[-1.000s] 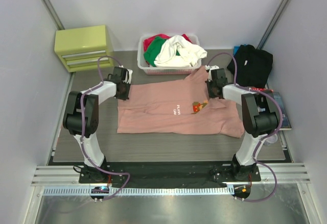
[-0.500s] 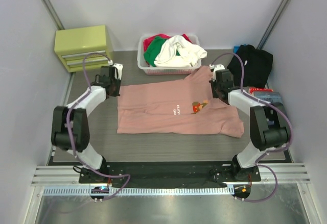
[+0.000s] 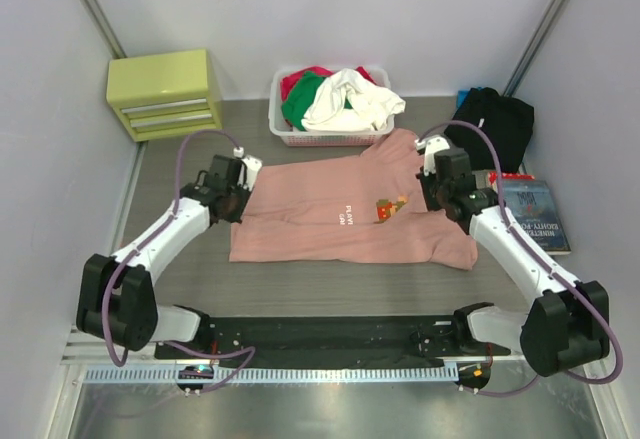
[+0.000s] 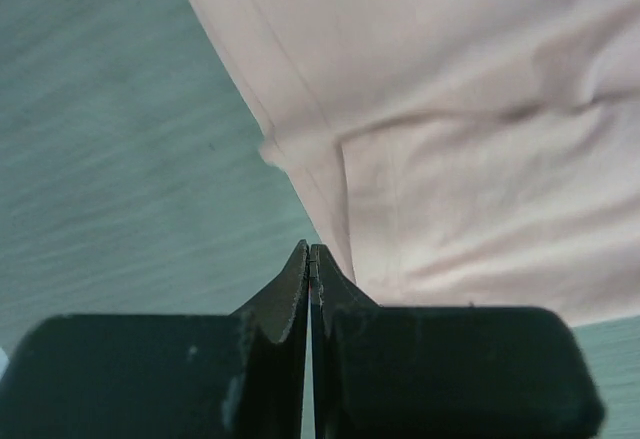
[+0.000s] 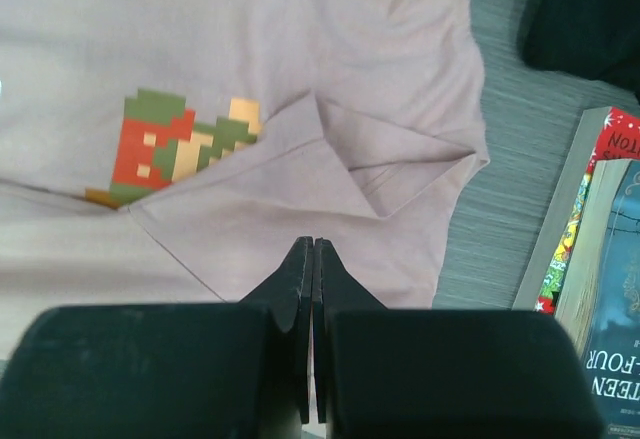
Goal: Fold and stack the t-shirts
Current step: Fold the flattened tshirt in 1/3 of the way
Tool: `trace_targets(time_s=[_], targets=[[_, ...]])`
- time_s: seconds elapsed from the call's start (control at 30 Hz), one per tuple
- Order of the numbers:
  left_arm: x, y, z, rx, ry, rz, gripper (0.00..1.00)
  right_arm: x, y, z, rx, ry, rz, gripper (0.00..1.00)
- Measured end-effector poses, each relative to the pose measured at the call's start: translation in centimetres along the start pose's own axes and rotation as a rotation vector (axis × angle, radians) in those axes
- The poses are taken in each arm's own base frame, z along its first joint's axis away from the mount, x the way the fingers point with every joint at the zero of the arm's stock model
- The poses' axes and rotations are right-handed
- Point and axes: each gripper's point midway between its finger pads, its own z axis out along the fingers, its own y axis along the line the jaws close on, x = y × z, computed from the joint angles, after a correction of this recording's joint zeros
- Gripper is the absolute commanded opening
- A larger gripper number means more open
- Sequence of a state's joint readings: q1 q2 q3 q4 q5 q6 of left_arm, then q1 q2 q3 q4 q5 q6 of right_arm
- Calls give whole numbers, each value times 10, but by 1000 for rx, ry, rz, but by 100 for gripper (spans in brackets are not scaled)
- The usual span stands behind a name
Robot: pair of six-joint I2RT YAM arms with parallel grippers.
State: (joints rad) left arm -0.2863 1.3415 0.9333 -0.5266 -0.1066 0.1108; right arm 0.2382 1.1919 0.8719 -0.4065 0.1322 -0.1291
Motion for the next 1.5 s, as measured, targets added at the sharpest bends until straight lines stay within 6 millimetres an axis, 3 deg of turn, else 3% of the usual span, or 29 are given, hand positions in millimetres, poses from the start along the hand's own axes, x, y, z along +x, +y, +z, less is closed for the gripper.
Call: trace_targets(time_s=[0.1,0.27,0.43,0.67,0.83,1.03,1.13,1.33,1.5], targets=[[25,-16,5,-15,78,83,0,18,8,2,-3,45,-70,1],[29,-35,14,-7,107,178,0,42,22,8,-35,117,-129,1],[45,-39,33,-2,191,203,0,56,31,29,-54,177,-149,1],[40,-45,55,9,210,209,0,84,41,60,-75,275,-166,1],[43,-50,66,26,226,213,0,90,45,72,-81,288,-168,1],[43,-51,64,32,203,211,0,88,49,75,-98,284,-161,1],[53,-50,54,39,192,208,0,89,53,72,-118,280,-153,1],[58,-46,28,34,115,194,0,90,68,54,-178,263,-156,1],[53,-45,19,42,68,197,0,84,79,42,-219,221,-168,1]])
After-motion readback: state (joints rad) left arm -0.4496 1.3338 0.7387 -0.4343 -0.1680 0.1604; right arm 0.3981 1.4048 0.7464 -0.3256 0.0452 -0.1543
